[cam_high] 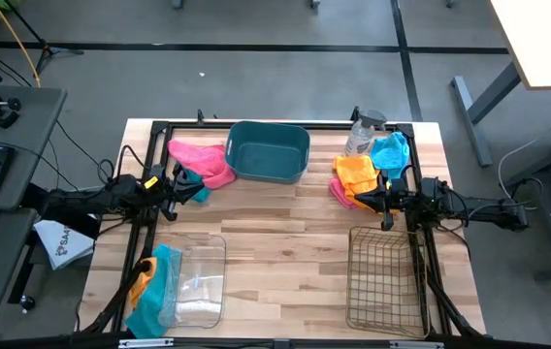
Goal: Sort microfiber towel by color & place in baskets
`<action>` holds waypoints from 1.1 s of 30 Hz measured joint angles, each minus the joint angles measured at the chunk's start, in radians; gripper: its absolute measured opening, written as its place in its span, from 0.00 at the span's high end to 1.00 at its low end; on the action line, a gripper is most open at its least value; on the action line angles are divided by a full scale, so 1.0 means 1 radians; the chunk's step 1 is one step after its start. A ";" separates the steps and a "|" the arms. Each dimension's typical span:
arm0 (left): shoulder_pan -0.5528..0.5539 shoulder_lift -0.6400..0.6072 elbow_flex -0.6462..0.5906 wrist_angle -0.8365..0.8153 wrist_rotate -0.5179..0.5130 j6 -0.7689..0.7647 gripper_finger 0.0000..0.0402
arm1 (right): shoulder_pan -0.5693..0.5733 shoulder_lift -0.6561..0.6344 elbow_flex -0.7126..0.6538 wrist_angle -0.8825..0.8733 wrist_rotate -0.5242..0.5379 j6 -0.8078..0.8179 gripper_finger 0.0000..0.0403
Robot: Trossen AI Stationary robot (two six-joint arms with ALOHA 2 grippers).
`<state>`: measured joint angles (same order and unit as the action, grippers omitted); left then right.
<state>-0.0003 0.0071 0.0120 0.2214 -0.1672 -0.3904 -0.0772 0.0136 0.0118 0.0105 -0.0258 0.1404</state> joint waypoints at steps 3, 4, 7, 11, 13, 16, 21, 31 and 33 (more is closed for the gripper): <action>0.000 0.000 0.000 0.000 0.000 0.000 1.00 | 0.000 0.000 0.000 0.000 0.000 0.000 1.00; 0.000 0.000 0.000 0.000 0.000 0.000 1.00 | 0.000 0.000 0.000 0.000 0.000 0.000 1.00; 0.000 0.000 0.000 0.000 0.000 0.000 1.00 | 0.000 0.000 0.000 0.000 0.000 0.000 1.00; 0.000 0.000 0.000 0.000 0.000 0.000 1.00 | 0.000 0.000 0.000 0.000 0.000 0.000 1.00; 0.000 0.000 0.000 0.000 0.000 0.000 1.00 | 0.000 0.000 0.000 0.000 0.000 0.000 1.00; 0.000 0.000 0.000 0.000 0.000 0.000 1.00 | 0.000 0.000 0.000 0.000 0.000 0.000 1.00; 0.000 0.000 0.000 0.000 0.000 0.000 1.00 | 0.000 0.000 0.000 0.003 0.000 -0.010 1.00; 0.000 0.000 0.000 0.000 0.000 0.000 1.00 | 0.000 0.001 0.000 0.779 0.220 0.531 1.00; 0.000 0.000 0.000 0.000 0.000 0.000 1.00 | 0.000 0.022 0.002 0.883 0.261 0.543 1.00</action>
<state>-0.0005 0.0071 0.0117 0.2214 -0.1669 -0.3904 -0.0769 0.0357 0.0137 0.8938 0.2350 0.6835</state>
